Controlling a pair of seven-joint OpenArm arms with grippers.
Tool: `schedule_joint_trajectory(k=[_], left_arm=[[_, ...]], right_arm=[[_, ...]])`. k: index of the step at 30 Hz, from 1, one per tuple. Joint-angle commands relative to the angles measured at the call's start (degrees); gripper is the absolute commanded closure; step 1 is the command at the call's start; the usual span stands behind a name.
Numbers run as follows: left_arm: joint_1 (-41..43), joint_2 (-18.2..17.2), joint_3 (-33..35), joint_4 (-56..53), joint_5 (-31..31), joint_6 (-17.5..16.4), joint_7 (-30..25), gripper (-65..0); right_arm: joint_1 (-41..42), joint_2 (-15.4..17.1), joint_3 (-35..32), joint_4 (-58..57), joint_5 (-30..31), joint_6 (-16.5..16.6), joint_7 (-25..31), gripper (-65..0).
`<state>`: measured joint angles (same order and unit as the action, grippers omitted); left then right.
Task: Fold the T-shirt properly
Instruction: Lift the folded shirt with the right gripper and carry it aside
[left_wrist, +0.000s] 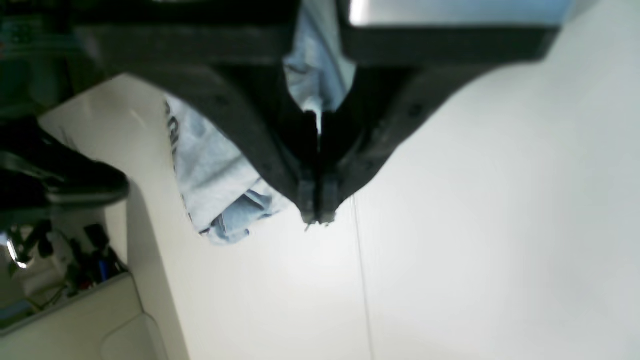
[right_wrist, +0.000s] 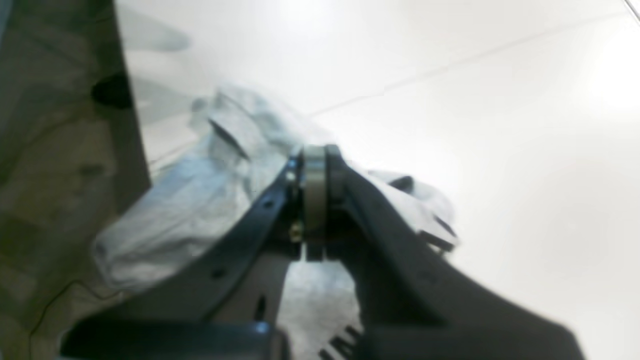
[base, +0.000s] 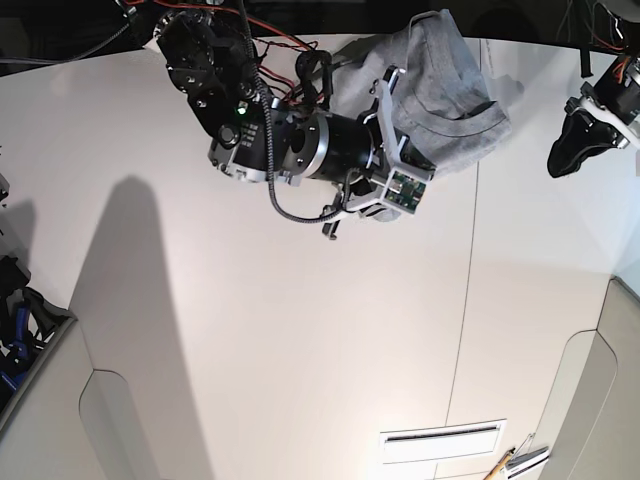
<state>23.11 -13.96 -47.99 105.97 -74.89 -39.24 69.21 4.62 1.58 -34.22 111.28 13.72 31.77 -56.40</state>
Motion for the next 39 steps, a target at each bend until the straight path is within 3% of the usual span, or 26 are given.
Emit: schedule_joint_trajectory(k=[1,6,15,22,26,32,36,39], left_arm=[[-0.1,-0.6,0.0,1.0,-1.5,-0.8,-0.8,0.0],[-0.1,1.0,0.3,1.0,-0.8,-0.8,-1.6,0.0],[-0.1,1.1,0.3,1.0,-0.4,-0.8,-1.9,0.0],[-0.1,1.1,0.2,0.9,0.2,-0.8,-1.9,0.0],[-0.1,1.1,0.2,0.9,0.2,-0.8,-1.9,0.0],[-0.1,1.1,0.2,0.9,0.1,-0.8,-2.1,0.0],[-0.1,1.1,0.2,0.9,0.1,-0.8,-2.1,0.0],[-0.1,1.1,0.2,0.9,0.1,-0.8,-2.1,0.0]], right_arm=[[0.9,-0.6,0.1,0.7,0.9,1.3,0.8,0.0],[0.9,-0.3,-2.0,-0.7,4.3,3.0,-4.0,0.0],[5.6,-0.3,-11.8,-15.8,1.2,3.0,-3.5,0.0],[8.0,-0.3,-10.4,-29.5,1.0,1.1,-2.1,0.0],[7.8,-0.3,-4.9,-32.5,1.0,-4.7,-2.1,0.0],[6.8,-0.5,11.3,-32.5,-0.5,-15.3,-2.1,0.0],[5.1,-0.7,23.5,-32.5,-0.5,-20.5,-2.1,0.0],[2.9,-0.7,32.1,-32.4,-0.4,-21.8,-2.2,0.0]])
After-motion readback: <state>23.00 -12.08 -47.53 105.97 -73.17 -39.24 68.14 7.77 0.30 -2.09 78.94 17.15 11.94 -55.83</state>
